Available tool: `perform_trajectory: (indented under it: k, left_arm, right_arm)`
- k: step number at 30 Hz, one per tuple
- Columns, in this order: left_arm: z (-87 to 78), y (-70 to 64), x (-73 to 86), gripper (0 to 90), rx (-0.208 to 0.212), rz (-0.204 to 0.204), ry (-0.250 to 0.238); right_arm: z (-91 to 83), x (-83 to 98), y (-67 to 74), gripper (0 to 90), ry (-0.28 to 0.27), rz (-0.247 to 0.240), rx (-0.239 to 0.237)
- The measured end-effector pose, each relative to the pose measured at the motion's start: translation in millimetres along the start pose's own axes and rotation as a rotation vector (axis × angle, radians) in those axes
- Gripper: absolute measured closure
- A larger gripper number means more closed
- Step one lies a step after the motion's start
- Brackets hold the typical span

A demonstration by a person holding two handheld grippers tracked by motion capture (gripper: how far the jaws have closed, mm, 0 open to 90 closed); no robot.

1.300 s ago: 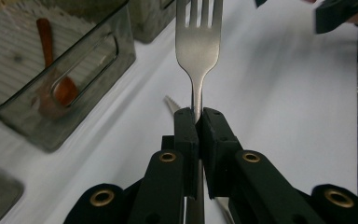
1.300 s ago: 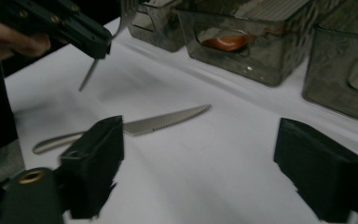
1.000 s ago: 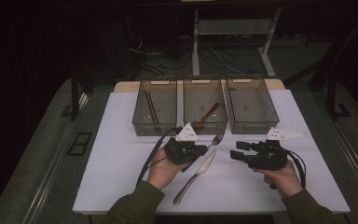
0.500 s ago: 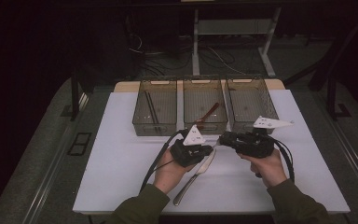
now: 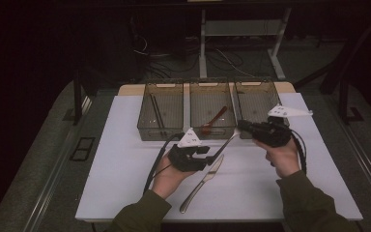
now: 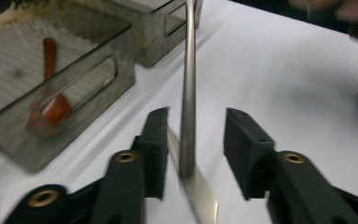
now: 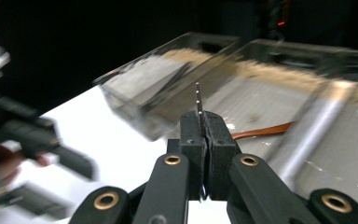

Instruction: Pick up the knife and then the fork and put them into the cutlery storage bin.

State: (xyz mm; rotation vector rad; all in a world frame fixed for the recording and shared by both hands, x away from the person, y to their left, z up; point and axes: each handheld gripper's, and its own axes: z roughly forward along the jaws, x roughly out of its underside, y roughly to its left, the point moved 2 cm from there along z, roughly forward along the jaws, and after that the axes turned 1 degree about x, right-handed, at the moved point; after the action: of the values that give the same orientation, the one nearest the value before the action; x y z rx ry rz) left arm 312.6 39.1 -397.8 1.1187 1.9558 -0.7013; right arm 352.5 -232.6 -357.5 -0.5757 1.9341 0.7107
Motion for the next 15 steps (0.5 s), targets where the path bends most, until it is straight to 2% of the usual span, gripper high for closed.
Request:
perform_trajectory:
  k: [4, 6, 15]
  left_arm:
    - [-14.4, 8.2, 14.9, 47.1, -0.007, -0.019, -0.006]
    - [-20.4, 11.2, 22.8, 44.9, -0.009, -0.043, -0.012]
    - [-40.1, 20.8, 53.9, 36.4, -0.032, -0.095, 0.025]
  right_arm:
    - [-12.1, -18.4, -29.9, 88.0, -0.041, 0.019, 0.068]
    - [-18.4, -27.8, -44.6, 88.1, -0.052, 0.025, 0.095]
    - [-46.1, -57.7, -105.9, 88.0, -0.100, 0.083, 0.213]
